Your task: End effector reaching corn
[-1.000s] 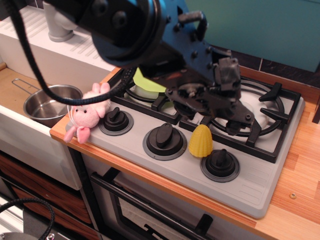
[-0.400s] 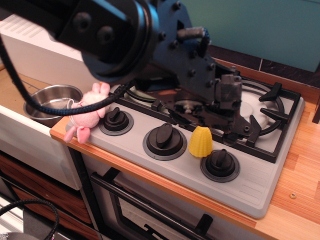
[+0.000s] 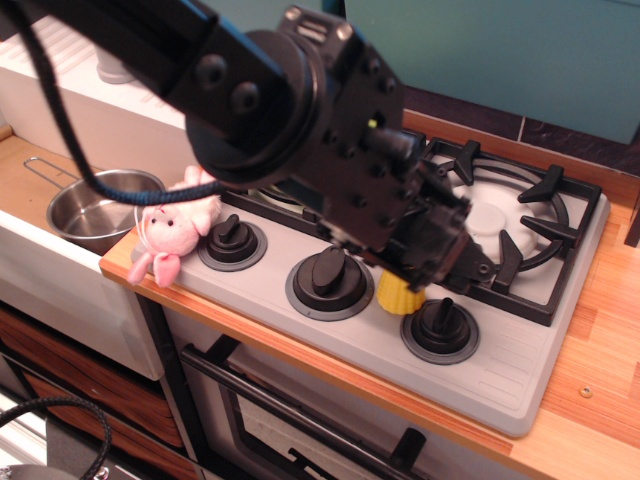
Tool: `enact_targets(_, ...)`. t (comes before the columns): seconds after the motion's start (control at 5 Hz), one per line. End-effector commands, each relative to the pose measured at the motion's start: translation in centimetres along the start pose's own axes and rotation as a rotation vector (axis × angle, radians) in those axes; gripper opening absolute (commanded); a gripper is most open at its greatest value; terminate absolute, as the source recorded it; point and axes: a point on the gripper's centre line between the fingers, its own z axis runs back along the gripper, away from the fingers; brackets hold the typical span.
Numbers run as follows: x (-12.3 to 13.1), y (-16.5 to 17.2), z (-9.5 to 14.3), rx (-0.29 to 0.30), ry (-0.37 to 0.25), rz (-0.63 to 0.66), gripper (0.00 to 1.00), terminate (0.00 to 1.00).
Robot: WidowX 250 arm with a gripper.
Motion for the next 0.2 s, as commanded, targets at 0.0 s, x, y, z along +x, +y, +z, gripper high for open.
enact_targets(0.0,0.40,0.43,0.02,0.002,-0.030,-0.017,1.00,1.00)
